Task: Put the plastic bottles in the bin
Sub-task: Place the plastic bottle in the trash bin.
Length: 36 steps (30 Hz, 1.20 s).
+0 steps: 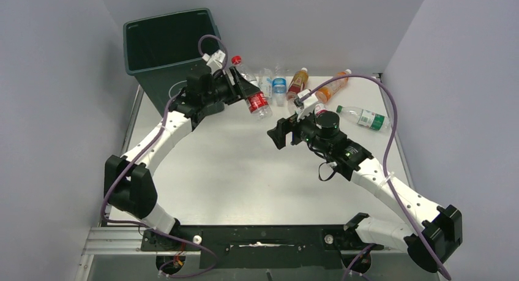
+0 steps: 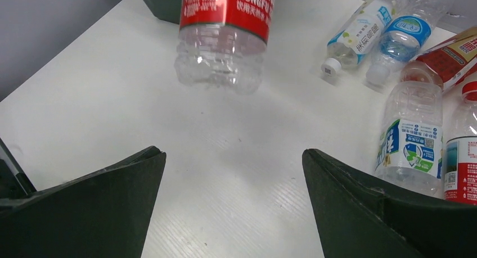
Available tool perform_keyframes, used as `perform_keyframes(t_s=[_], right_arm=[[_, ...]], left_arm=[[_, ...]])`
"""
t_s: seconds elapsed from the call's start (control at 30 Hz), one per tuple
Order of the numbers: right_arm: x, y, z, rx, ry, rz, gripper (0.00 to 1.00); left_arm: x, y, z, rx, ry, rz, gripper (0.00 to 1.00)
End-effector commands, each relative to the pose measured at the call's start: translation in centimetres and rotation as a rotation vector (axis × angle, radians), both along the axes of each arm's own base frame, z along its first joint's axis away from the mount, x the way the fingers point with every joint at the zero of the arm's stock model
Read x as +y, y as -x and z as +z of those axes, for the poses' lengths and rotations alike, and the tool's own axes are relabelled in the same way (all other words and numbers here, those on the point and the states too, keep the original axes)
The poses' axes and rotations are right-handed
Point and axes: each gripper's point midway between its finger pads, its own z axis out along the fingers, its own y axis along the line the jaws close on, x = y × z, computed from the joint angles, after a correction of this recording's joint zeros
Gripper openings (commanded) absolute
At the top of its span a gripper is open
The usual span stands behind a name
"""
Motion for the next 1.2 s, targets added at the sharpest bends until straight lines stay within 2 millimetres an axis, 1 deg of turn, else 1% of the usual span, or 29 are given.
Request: perform_keyframes(t_s=[0.0, 0.2, 0.27, 0.33, 0.4, 0.53, 0.6, 0.7, 0.73, 0.8, 0.87, 0.97, 1.07, 1.17], right_arm=[[-0.4, 0.3, 1.0, -0.034, -0.033, -0.019, 0.98], [-0.6, 0.5, -0.1, -0.014, -0.029, -0.026, 0.98], [-0.6, 0.5, -0.5, -0.007, -0.027, -0.028, 0.98], [-0.6, 0.5, -0.9, 0.0, -0.023, -0.028, 0.98], [-0.7, 0.5, -1.1, 0.005, -0.019, -0.032, 0.98], [-1.3, 0.2, -1.6, 0.013, 0.001, -0.07, 0.98], [-2.2, -0.5, -2.0, 0.025, 0.034, -0.124, 0.98], [-4.2, -1.6, -3.4, 0.075, 0.106, -0.212, 0.98], [-5.0, -2.1, -3.8, 0.095, 0.124, -0.242, 0.98], [-6.6, -3.0, -5.0, 0.141, 0.154, -0.295, 0.98], [-8.1, -3.7, -6.2, 0.188, 0.17, -0.344, 0.98], [-9.8, -4.5, -8.1, 0.247, 0.188, -0.396, 0.98], [-11.4, -5.2, -10.0, 0.298, 0.207, -0.444, 0.98], [-12.5, -6.0, -11.8, 0.346, 0.218, -0.47, 0.98]], left_arm=[[2.0, -0.8, 6.3, -0.153, 0.03, 0.011, 0.42], [4.3, -2.0, 8.6, -0.198, 0.011, 0.044, 0.42], [5.4, -2.6, 9.7, -0.223, 0.008, 0.064, 0.42], [6.4, -2.7, 10.9, -0.25, 0.016, 0.067, 0.42], [7.9, -3.2, 11.6, -0.267, 0.016, 0.091, 0.42], [11.8, -4.4, 13.4, -0.306, 0.017, 0.155, 0.42], [13.9, -4.9, 14.5, -0.335, 0.005, 0.199, 0.42], [17.3, -5.6, 16.1, -0.376, -0.013, 0.272, 0.43], [17.9, -5.7, 16.7, -0.393, -0.014, 0.285, 0.43], [19.7, -6.0, 18.1, -0.424, -0.011, 0.321, 0.43], [20.7, -6.0, 19.7, -0.463, -0.009, 0.338, 0.42], [22.0, -6.2, 21.2, -0.496, -0.013, 0.358, 0.43], [23.3, -6.7, 21.7, -0.522, -0.03, 0.389, 0.43], [24.9, -7.3, 21.6, -0.534, -0.051, 0.429, 0.43]])
